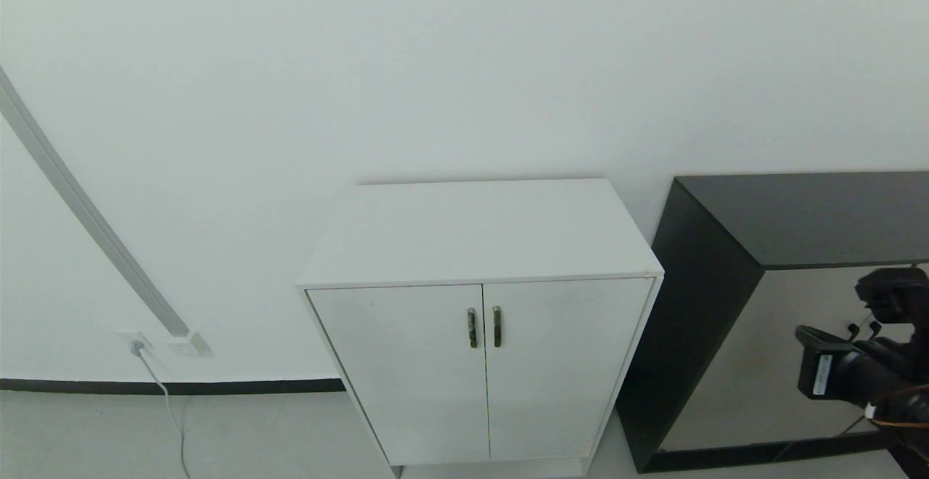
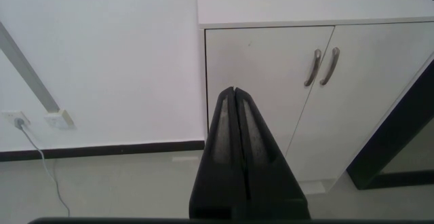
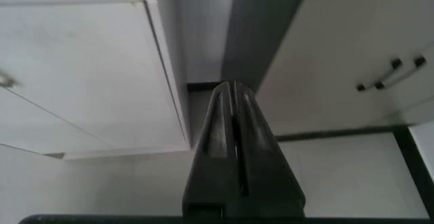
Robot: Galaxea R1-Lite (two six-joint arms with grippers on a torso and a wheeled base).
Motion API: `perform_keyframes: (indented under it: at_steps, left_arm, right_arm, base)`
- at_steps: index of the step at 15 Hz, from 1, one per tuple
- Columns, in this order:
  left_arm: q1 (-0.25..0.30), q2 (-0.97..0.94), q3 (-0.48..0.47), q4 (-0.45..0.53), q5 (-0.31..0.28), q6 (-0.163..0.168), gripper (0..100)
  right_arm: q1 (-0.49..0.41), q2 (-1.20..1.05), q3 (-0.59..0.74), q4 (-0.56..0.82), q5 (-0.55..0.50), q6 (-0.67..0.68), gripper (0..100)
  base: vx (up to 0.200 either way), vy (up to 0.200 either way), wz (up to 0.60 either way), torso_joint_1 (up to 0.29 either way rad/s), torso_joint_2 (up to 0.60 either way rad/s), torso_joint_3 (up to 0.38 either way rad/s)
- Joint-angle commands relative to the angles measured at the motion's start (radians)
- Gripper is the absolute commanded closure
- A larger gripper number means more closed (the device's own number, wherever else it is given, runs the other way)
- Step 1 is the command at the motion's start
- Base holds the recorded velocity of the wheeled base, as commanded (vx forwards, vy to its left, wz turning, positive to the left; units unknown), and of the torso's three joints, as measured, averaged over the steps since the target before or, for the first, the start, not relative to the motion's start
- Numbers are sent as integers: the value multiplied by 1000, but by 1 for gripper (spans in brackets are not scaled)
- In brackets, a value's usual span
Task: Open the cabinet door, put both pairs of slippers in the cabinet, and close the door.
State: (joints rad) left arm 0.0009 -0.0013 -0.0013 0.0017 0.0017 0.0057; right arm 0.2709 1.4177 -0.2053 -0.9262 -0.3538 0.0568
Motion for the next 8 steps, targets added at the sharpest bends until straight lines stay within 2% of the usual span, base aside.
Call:
perform_keyframes:
  at_steps: [1,4,8]
  left_arm:
    - [1,1,0,0,0,0,100]
    - [1,1,0,0,0,0,100]
    - [1,1,0,0,0,0,100]
  right_arm:
    - [-21,-209,60,99,-1,0,100]
    - [-19,-391,58,306,6,0,100]
    - [-19,-569,72,506,41,0,100]
  base:
    - [0,0,0,0,0,0]
    - [0,0,0,0,0,0]
    - [0,0,0,0,0,0]
